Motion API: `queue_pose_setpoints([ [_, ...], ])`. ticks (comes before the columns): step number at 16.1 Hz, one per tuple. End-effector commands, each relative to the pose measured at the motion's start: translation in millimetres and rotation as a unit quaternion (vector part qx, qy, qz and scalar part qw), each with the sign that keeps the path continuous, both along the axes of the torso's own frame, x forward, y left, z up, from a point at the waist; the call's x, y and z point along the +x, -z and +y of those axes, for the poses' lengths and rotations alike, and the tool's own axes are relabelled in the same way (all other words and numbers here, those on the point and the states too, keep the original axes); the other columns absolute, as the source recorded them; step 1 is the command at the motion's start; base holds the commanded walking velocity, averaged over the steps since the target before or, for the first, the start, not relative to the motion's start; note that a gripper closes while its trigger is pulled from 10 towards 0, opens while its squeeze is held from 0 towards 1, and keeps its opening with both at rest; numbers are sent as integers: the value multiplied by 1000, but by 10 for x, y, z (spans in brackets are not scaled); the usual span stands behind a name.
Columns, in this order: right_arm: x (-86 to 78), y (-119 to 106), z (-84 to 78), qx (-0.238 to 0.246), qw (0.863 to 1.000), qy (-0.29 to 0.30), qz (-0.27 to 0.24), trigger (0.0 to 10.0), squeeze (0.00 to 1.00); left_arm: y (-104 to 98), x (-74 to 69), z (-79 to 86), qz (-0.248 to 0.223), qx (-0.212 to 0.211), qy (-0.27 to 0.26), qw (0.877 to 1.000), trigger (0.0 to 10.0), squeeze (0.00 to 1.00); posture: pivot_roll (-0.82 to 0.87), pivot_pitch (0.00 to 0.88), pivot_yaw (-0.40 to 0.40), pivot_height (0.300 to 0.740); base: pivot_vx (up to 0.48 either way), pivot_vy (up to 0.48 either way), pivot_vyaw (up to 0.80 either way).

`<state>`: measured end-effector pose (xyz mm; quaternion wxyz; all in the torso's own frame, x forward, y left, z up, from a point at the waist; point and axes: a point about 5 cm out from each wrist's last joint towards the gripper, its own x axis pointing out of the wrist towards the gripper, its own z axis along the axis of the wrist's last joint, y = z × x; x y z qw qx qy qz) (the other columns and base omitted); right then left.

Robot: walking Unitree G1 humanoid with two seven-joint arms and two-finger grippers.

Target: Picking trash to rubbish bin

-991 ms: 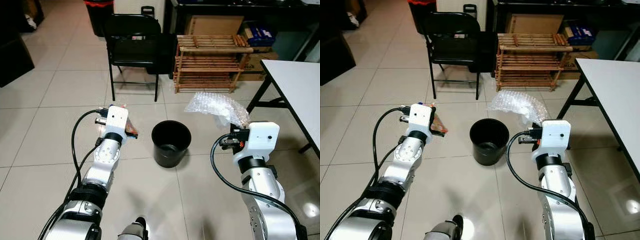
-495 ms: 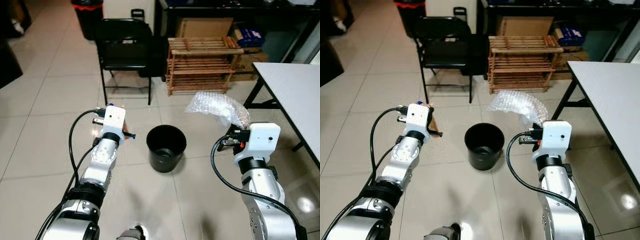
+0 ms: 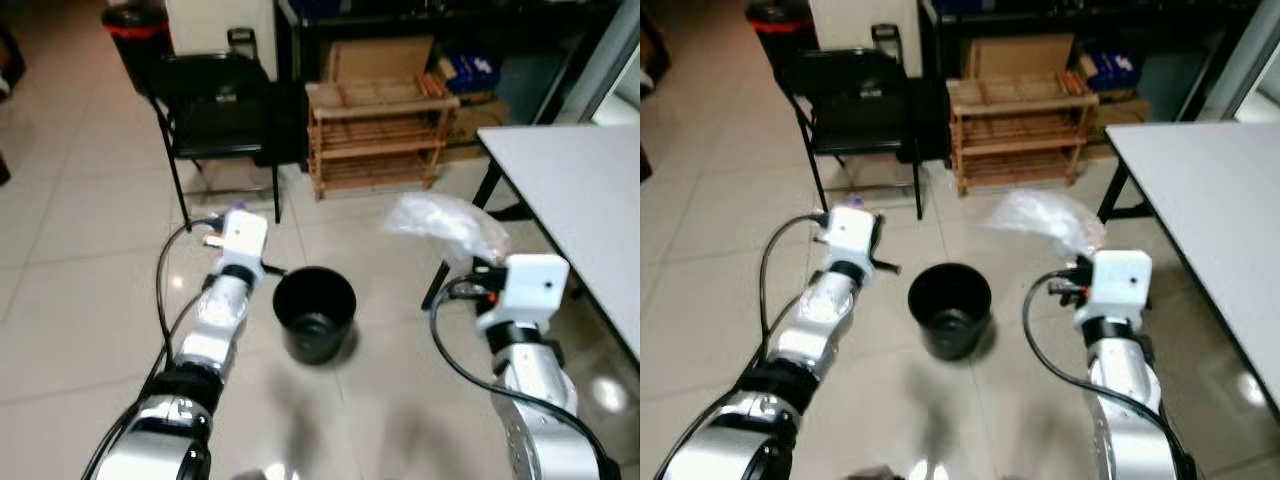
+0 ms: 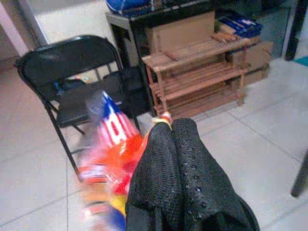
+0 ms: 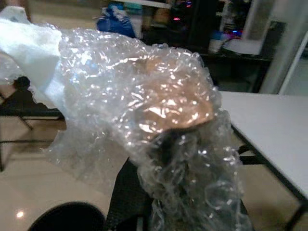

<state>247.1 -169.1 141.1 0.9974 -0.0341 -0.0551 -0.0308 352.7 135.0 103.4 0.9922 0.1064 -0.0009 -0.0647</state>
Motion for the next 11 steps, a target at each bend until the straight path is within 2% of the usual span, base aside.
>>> queue_pose_setpoints([
  [1, 9, -35, 59, 3, 1000, -10, -10, 10000, 0, -8, 7, 133, 0, 8, -14, 1000, 0, 0, 116, 115, -9, 740, 454, 0, 0],
  [11, -30, -2, 71, 3, 1000, -11, -4, 10000, 0, 40, -15, 138, 8, 10, -14, 1000, 0, 0, 106, 129, -12, 740, 453, 0, 0],
])
